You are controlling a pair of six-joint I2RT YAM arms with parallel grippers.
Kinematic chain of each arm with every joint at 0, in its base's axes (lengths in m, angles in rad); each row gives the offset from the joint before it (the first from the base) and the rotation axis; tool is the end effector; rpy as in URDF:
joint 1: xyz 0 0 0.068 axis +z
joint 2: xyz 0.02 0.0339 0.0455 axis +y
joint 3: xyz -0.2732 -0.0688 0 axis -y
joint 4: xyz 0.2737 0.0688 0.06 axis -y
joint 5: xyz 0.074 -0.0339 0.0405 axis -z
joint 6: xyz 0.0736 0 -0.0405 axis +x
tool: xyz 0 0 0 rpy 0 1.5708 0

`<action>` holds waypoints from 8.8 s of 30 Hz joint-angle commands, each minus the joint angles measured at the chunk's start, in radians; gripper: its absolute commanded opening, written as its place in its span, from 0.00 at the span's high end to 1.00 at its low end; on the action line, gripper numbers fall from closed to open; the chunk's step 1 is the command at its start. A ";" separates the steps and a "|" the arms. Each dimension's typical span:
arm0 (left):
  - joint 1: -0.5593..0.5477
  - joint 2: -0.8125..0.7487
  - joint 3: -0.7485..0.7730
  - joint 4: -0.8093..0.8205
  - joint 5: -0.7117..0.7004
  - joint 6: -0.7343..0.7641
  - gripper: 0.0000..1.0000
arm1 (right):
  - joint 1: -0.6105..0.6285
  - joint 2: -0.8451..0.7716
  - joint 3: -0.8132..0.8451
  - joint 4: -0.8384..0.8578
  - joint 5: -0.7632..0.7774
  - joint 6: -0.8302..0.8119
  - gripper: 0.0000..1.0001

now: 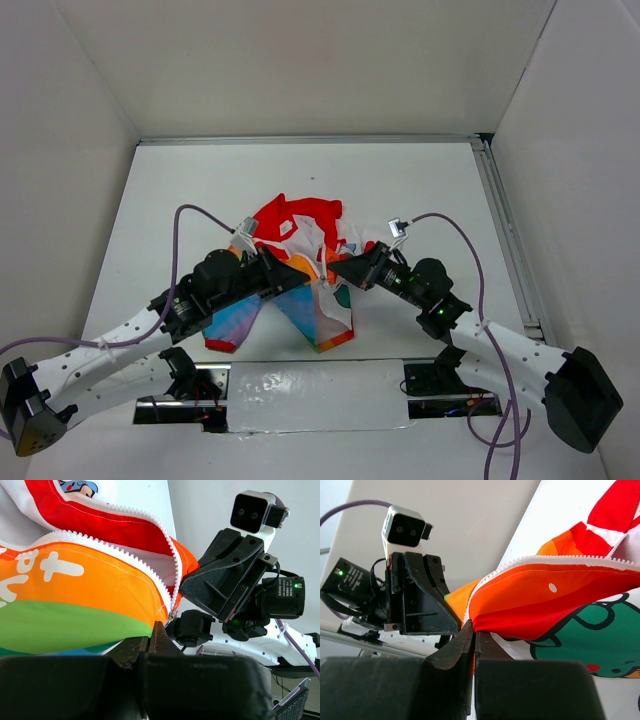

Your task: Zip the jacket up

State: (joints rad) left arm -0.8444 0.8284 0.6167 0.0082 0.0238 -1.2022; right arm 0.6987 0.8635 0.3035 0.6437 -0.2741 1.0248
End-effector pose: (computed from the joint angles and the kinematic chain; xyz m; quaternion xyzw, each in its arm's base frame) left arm 0.1714 -0.1956 0.2861 -0.1306 0.7642 -0.5441 0.3209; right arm 0.1791 0.1764 0.2387 0.0096 0.6780 0.6136 0.4046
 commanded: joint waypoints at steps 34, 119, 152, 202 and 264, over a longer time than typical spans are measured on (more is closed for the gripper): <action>-0.005 0.026 0.025 0.050 0.045 0.145 1.00 | -0.011 -0.024 0.174 -0.337 0.075 -0.088 1.00; -0.035 0.061 0.031 0.024 0.163 0.182 0.41 | 0.061 -0.012 0.155 -0.302 0.042 0.049 1.00; -0.142 0.225 0.000 0.130 0.199 0.111 1.00 | 0.101 -0.026 0.108 -0.202 0.306 0.380 1.00; -0.147 0.205 0.178 -0.036 0.211 0.357 1.00 | 0.102 -0.138 0.132 -0.371 0.099 -0.040 1.00; -0.012 0.173 0.127 -0.017 0.376 0.299 1.00 | 0.101 -0.089 0.243 -0.610 -0.050 -0.197 0.74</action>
State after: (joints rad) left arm -0.8585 1.0000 0.7456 -0.0822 0.3290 -0.9386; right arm 0.8021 0.7563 0.5362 -0.0357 -0.2966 0.8375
